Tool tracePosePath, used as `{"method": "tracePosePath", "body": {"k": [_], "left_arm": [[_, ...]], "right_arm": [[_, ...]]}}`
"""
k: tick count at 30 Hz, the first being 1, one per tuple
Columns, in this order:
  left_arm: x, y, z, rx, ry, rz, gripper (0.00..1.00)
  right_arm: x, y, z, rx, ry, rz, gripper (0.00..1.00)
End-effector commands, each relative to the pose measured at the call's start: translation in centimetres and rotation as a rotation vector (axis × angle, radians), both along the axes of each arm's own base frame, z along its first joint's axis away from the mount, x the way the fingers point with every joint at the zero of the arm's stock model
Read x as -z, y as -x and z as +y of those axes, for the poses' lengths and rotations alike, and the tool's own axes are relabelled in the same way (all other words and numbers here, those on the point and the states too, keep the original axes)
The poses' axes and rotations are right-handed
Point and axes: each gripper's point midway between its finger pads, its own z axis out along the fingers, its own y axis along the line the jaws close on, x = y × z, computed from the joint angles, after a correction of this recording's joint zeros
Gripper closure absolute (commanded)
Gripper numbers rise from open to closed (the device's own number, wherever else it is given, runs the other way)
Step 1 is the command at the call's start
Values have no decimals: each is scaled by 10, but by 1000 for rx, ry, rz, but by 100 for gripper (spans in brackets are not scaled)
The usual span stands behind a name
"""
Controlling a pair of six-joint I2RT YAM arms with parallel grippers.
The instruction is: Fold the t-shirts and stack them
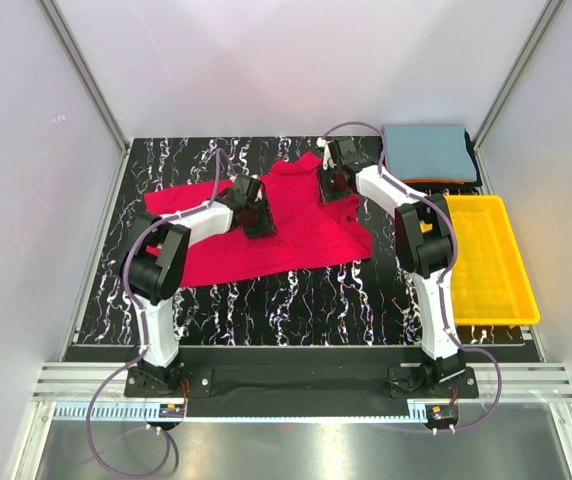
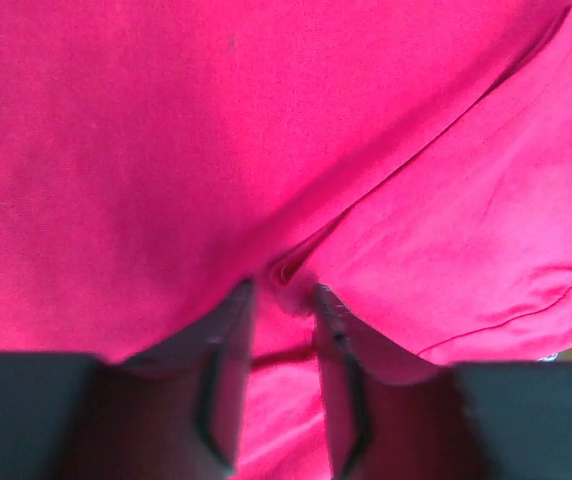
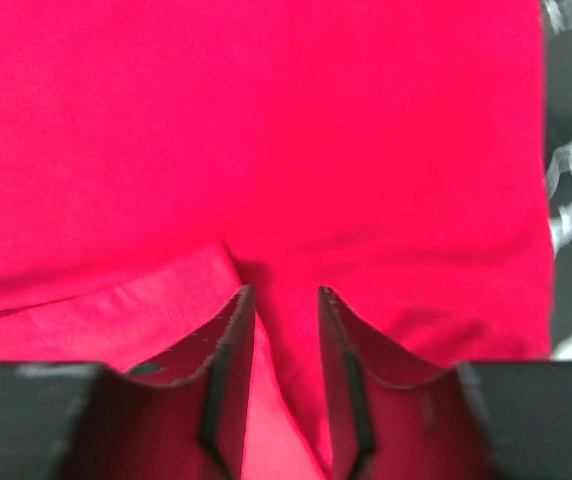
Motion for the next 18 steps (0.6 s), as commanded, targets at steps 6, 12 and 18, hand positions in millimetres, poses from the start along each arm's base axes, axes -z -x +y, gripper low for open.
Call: {"method": "tracePosePath", "body": {"k": [6,12,18], "left_arm": [[-79,-12,15,-27,-55,-105,51],[-109,6,21,-8,-1,-145,49],[-114,20,68,-80,26,-140,48]], "right_arm": [[-40,82,-41,356,-9,187,67],[-7,133,-61,453,36,316,78],[11,170,-87,542,120,342,79]]}}
